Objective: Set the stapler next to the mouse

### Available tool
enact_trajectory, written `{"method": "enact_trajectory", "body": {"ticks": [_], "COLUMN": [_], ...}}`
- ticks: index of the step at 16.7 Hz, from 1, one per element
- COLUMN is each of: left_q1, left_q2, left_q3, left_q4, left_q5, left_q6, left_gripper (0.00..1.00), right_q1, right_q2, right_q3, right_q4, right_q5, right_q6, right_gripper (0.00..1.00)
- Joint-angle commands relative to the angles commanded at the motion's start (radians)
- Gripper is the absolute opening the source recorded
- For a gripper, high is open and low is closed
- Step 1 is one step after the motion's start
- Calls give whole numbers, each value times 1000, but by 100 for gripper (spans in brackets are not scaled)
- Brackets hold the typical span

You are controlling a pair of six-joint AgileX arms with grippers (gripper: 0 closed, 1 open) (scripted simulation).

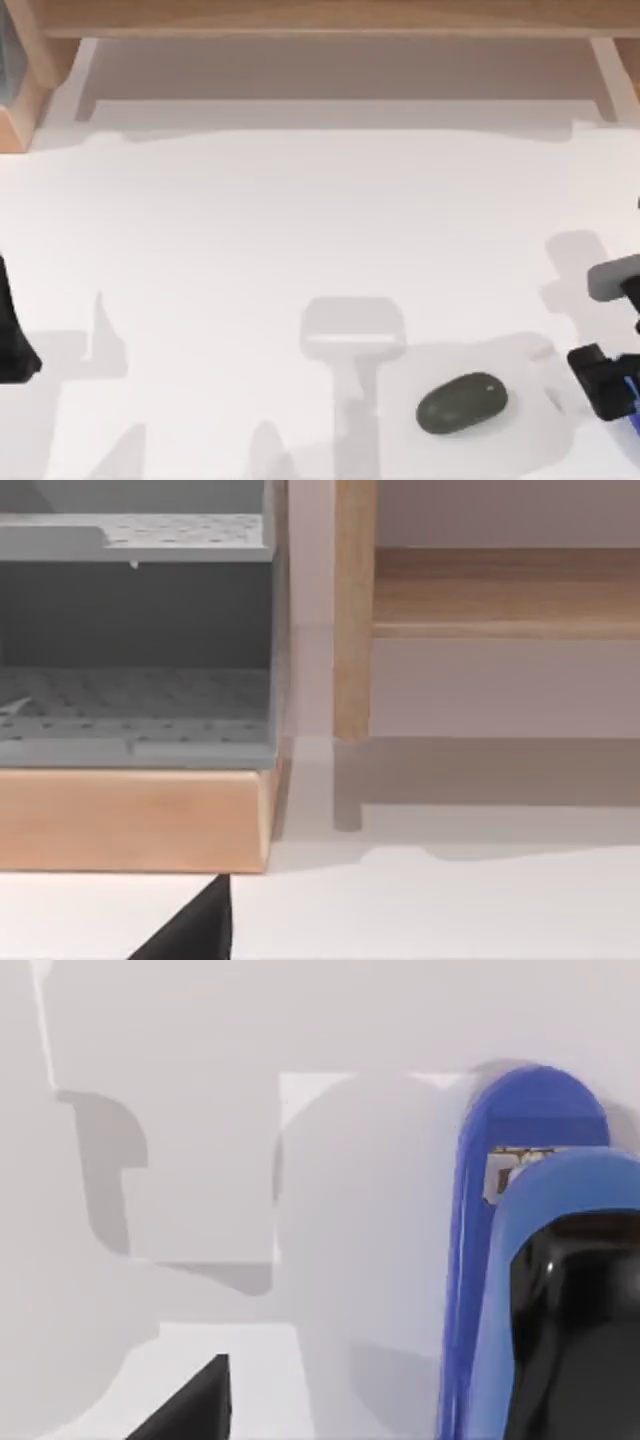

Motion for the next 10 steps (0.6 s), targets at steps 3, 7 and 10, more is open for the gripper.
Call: {"method": "enact_trajectory", "body": {"ticks": [3, 7, 10], "left_q1": [0, 0, 0], "left_q2": [0, 0, 0], "left_q3": [0, 0, 0], "left_q4": [0, 0, 0], "left_q5": [0, 0, 0], "left_q6": [0, 0, 0], "left_gripper": [100, 100, 100], "right_q1": [2, 2, 2], "right_q2": [39, 41, 41], "right_q3": [-40, -42, -42], "right_q4": [72, 75, 75], "right_q5": [0, 0, 0], "right_q6": [2, 2, 2], "right_gripper": [100, 100, 77]}}
